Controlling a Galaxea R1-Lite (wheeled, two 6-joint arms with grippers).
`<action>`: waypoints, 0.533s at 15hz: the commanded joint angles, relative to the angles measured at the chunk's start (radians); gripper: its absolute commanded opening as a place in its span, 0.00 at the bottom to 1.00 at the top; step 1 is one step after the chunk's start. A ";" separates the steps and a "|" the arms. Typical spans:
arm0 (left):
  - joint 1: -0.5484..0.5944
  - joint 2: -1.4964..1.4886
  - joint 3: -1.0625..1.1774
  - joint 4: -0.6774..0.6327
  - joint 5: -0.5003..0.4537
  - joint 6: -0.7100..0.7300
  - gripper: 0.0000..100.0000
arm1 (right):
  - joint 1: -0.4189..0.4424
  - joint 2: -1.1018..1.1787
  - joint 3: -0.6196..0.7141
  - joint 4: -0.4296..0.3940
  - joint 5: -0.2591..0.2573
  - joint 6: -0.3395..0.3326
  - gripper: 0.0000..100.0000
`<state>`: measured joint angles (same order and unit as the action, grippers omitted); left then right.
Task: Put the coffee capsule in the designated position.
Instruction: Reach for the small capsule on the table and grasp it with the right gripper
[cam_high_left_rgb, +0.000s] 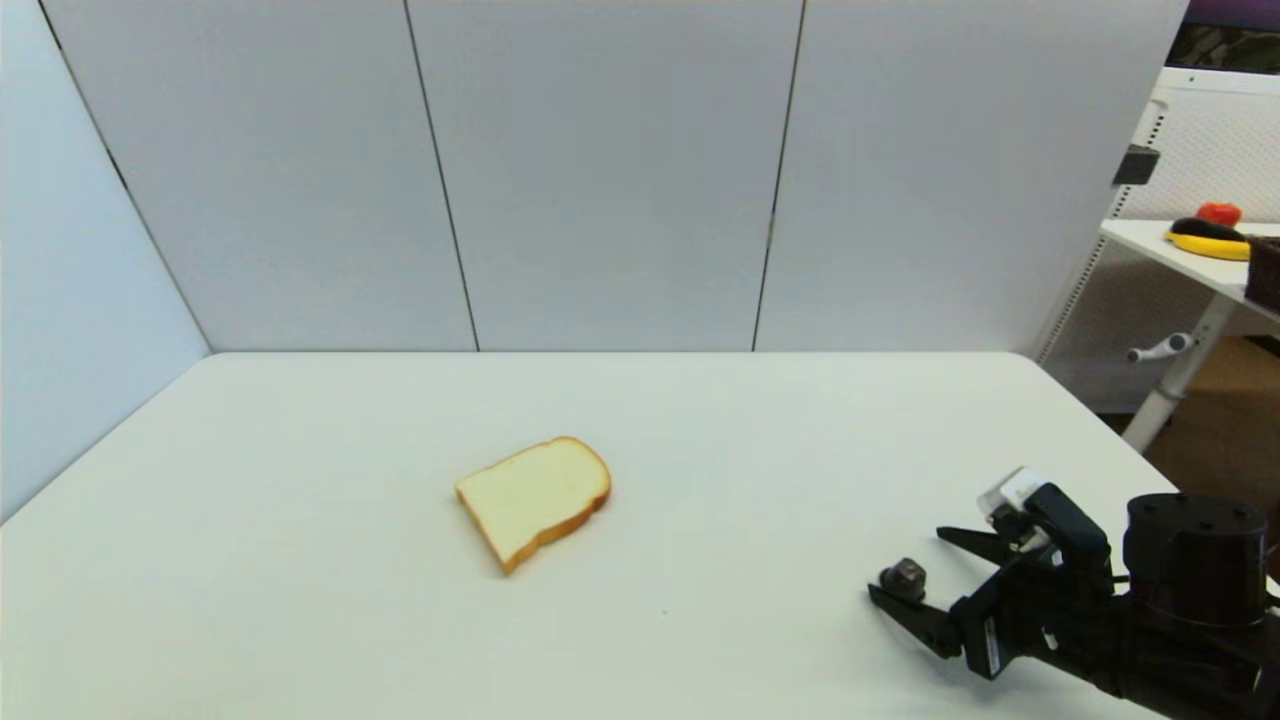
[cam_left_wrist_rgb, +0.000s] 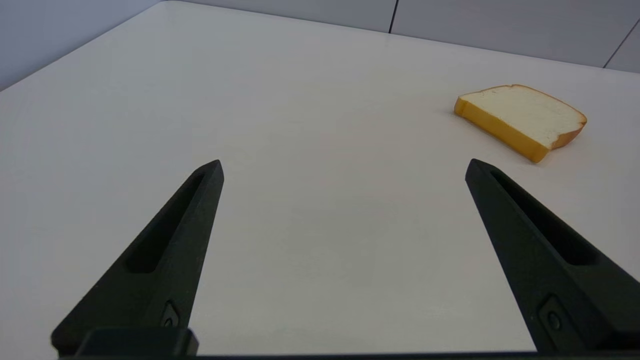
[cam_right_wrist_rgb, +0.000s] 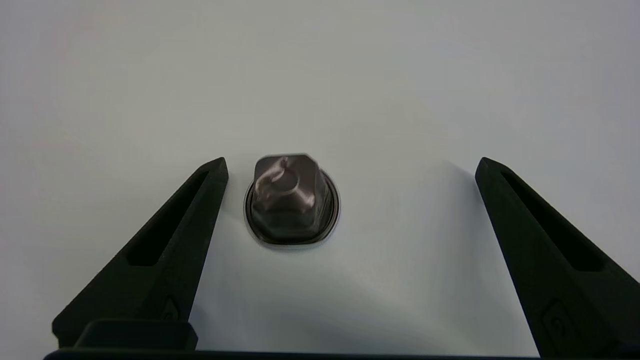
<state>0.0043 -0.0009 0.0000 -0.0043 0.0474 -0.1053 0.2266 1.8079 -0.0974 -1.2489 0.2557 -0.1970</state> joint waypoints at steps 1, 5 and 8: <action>0.000 0.001 0.000 0.000 0.000 -0.001 1.00 | 0.000 0.019 -0.013 -0.009 0.002 -0.001 1.00; 0.000 0.001 0.000 0.000 0.000 -0.001 1.00 | 0.000 0.021 -0.016 -0.009 0.002 -0.001 1.00; 0.000 0.001 0.000 0.000 0.002 -0.001 1.00 | 0.000 0.019 -0.016 -0.006 0.000 -0.001 0.00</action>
<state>0.0043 -0.0013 0.0000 -0.0047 0.0470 -0.1049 0.2266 1.8277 -0.1138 -1.2517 0.2560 -0.1953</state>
